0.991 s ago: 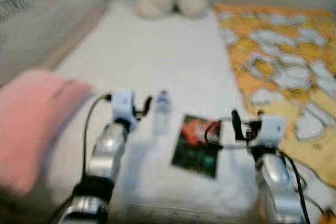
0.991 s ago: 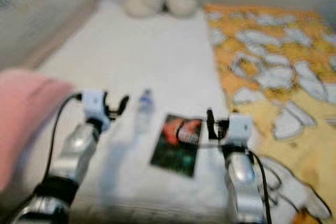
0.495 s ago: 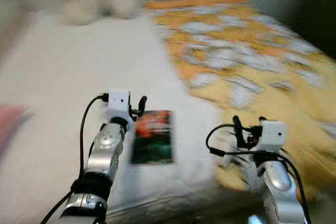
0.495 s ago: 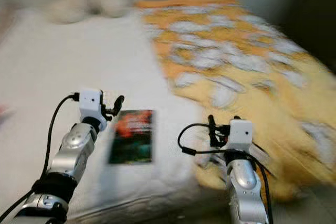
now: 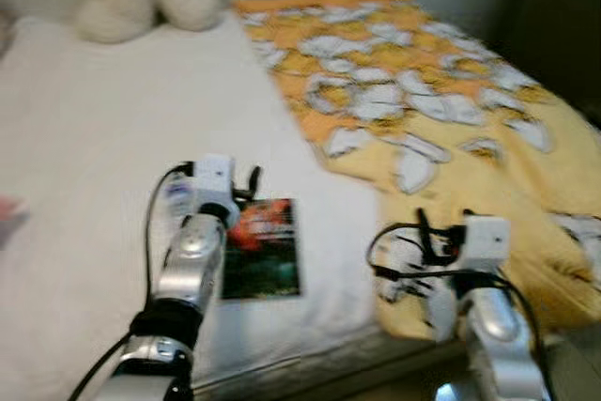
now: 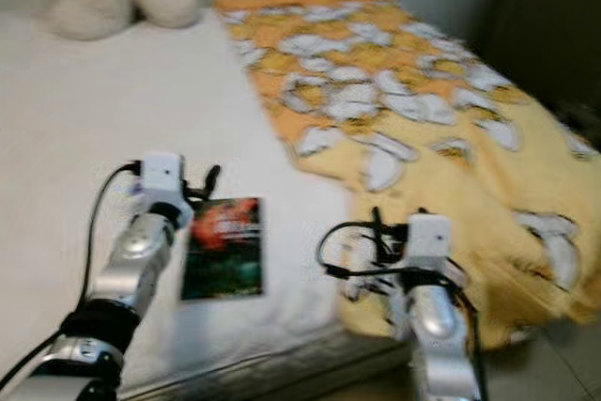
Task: Clean up the room
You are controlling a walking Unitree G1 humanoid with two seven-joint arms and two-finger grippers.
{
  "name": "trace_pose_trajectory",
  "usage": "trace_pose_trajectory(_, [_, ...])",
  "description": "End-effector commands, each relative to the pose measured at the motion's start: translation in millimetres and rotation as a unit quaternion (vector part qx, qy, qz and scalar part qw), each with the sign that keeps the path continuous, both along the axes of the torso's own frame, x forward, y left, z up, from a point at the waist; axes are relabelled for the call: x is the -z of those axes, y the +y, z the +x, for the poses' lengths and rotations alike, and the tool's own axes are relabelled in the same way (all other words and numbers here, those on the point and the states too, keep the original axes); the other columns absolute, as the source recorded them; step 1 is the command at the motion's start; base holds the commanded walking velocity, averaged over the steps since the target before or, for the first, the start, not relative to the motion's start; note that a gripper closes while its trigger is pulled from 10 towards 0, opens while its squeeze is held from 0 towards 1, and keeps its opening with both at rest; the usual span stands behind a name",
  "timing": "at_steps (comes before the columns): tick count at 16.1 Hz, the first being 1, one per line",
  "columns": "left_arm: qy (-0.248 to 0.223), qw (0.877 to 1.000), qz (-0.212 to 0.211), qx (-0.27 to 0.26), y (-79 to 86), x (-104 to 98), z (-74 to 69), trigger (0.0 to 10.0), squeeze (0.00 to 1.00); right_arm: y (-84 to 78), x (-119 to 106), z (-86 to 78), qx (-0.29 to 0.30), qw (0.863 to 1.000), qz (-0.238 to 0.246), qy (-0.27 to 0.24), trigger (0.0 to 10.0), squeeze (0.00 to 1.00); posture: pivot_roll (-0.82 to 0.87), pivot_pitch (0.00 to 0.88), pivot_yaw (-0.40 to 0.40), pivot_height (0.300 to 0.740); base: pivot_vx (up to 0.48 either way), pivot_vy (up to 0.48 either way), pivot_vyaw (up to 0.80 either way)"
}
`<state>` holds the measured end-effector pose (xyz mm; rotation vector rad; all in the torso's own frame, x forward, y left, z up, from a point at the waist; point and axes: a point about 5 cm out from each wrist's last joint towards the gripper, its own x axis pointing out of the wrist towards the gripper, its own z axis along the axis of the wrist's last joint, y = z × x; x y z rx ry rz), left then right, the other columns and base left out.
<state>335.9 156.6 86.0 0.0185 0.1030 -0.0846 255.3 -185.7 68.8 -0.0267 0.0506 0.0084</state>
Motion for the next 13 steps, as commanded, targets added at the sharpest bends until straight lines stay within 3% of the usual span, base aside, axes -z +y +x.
trace_pose_trajectory(1, [0.001, 1.000, 0.005, -0.001, -3.4, 1.2, -0.4, 10.0, 0.00, -6.1, -0.2, -0.7, 0.005, 1.000, -0.007, 0.003, 10.0, 0.00, -0.13, 0.000, -0.013, 0.740, 0.000, 0.480, 0.00])
trace_pose_trajectory(2, [-0.003, 0.999, 0.042, -0.010, -2.1, 1.4, -0.4, 10.0, 0.00, -5.5, 1.0, -1.2, 0.002, 1.000, -0.007, 0.006, 10.0, 0.00, -0.12, 0.000, -0.015, 0.740, 0.000, 0.000, 0.00])
trace_pose_trajectory(3, [-0.011, 0.999, 0.032, -0.012, -1.4, -1.0, 0.9, 10.0, 1.00, -5.3, 1.7, -1.2, 0.001, 1.000, -0.006, 0.008, 10.0, 0.00, -0.12, 0.000, -0.017, 0.740, 0.000, 0.000, 0.00])
trace_pose_trajectory(5, [-0.003, 0.999, 0.043, 0.002, -5.7, -2.0, 5.8, 10.0, 1.00, -5.0, 2.1, -1.2, 0.000, 1.000, -0.006, 0.010, 10.0, 0.00, -0.12, 0.000, -0.024, 0.740, 0.000, 0.000, 0.00])
trace_pose_trajectory(9, [0.087, 0.990, 0.101, 0.040, -25.9, 3.3, 23.5, 10.0, 1.00, -1.8, 3.3, -1.6, -0.008, 1.000, -0.004, 0.014, 10.0, 0.00, -0.13, 0.000, -0.025, 0.740, 0.000, 0.000, 0.00])
trace_pose_trajectory(11, [0.123, 0.986, 0.105, 0.043, -33.1, 3.7, 28.7, 10.0, 1.00, -2.0, 3.1, -3.2, -0.008, 1.000, -0.004, 0.015, 10.0, 0.00, -0.14, 0.000, -0.031, 0.740, 0.000, 0.000, 0.00])
trace_pose_trajectory(13, [0.128, 0.986, 0.104, 0.027, -38.1, -6.5, 37.6, 10.0, 1.00, -1.2, 2.6, -8.4, -0.017, 1.000, -0.006, 0.020, 10.0, 0.00, -0.17, 0.011, -0.058, 0.740, 0.000, 0.000, 0.00])
